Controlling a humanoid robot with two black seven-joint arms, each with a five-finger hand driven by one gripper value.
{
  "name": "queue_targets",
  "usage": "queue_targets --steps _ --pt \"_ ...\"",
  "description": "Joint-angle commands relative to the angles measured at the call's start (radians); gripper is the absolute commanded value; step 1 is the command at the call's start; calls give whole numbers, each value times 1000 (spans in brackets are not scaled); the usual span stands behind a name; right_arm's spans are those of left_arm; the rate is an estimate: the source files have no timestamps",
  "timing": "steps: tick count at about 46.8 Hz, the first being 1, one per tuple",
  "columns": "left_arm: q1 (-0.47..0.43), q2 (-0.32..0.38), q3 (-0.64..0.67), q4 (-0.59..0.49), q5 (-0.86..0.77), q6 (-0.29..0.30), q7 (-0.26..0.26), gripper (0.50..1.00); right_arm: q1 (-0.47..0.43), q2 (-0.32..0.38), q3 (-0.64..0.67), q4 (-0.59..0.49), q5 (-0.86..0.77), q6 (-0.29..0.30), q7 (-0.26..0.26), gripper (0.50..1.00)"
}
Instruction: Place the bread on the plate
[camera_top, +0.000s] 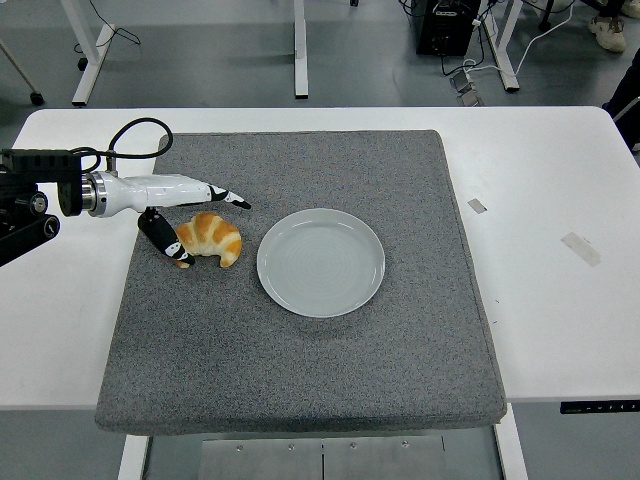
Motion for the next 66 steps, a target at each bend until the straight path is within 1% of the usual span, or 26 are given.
queue_targets --steps 1,8,11,13,16,20,23,25,30,32,35,38,42,54,66 --pt "3 -1 20 0 0 12 0 937 -1 0 0 0 1 0 0 1000" --pt "3 -4 40 5 0 27 0 933 0 0 0 0 1 0 0 1000" --pt "4 -14 45 13 0 29 0 918 0 0 0 0 -1 0 0 1000" --pt "4 -17 46 16 0 29 0 898 0 0 0 0 1 0 0 1000" --pt "4 -17 48 16 2 32 0 850 0 0 0 0 -1 0 0 1000" --pt "3 -17 48 22 20 33 0 768 0 0 0 0 1 0 0 1000" --pt "4 -17 48 29 37 44 0 719 0 0 0 0 -1 0 0 1000" --pt "3 -18 48 33 43 52 0 675 0 0 0 0 1 0 0 1000" --pt "3 -18 46 40 49 67 0 637 0 0 0 0 -1 0 0 1000" --pt "3 -18 46 43 49 69 0 606 0 0 0 0 -1 0 0 1000" --pt "1 -18 46 45 49 73 0 586 0 0 0 0 -1 0 0 1000" --pt "0 -20 46 46 49 76 0 539 0 0 0 0 1 0 0 1000" --pt "-5 -20 45 56 48 79 0 502 0 0 0 0 -1 0 0 1000" --pt "-14 -17 39 56 35 79 0 500 0 0 0 0 -1 0 0 1000" --pt "-77 -7 37 39 31 76 0 501 0 0 0 0 1 0 0 1000"
